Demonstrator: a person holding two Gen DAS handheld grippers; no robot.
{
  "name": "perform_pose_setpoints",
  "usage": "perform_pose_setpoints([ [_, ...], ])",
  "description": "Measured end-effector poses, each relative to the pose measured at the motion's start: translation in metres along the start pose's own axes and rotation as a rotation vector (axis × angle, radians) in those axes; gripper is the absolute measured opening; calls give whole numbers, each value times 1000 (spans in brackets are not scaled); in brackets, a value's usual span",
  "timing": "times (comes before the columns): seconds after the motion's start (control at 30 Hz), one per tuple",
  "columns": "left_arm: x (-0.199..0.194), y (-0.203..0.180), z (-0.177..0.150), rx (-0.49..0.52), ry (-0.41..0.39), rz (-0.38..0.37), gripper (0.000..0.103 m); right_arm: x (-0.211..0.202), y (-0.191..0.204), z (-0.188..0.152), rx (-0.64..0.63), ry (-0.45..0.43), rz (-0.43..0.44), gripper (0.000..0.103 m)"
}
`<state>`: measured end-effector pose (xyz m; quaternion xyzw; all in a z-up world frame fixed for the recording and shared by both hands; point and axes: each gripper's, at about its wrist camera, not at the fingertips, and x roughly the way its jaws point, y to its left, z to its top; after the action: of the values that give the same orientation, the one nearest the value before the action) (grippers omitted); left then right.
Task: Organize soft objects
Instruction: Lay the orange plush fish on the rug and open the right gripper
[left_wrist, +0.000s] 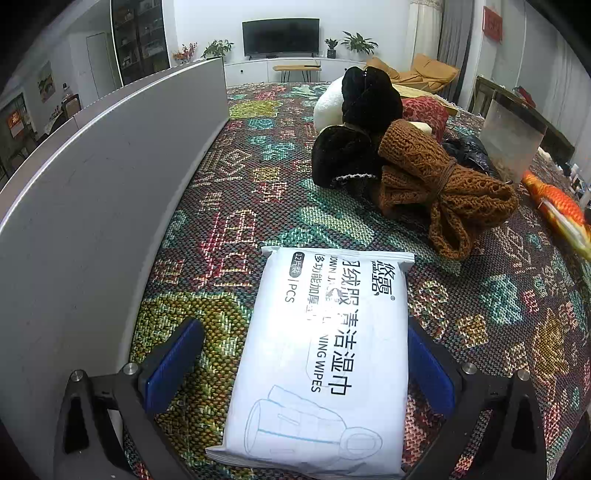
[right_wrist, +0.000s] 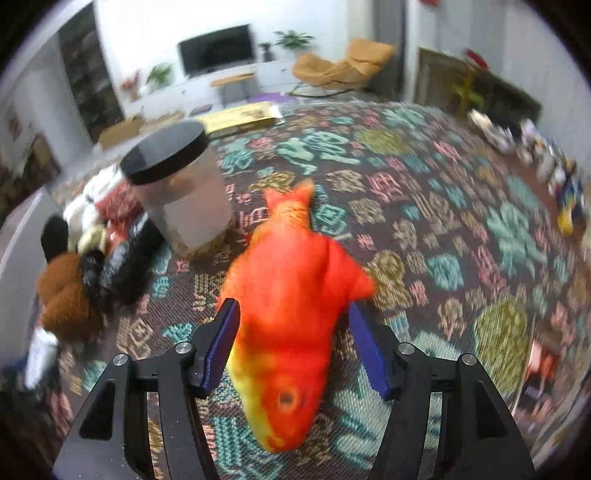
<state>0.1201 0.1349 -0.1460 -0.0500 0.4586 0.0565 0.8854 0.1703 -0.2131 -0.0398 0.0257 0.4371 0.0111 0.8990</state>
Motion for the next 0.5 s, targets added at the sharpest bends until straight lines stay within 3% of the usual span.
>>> perform_pose_setpoints([
  [0.03,0,0,0,0,0,0,103,-6,0,-6,5,-6,-2,74],
  [0.27,0,0,0,-1,1,-1,103,7,29,-48,-131,77,-80,75],
  [0.4,0,0,0,-1,1,-1,103,28,27,-66,-94,144,-109,76],
  [0.5,0,0,0,-2,1,-1,103,24,22,-77,-74,58,-112,84],
])
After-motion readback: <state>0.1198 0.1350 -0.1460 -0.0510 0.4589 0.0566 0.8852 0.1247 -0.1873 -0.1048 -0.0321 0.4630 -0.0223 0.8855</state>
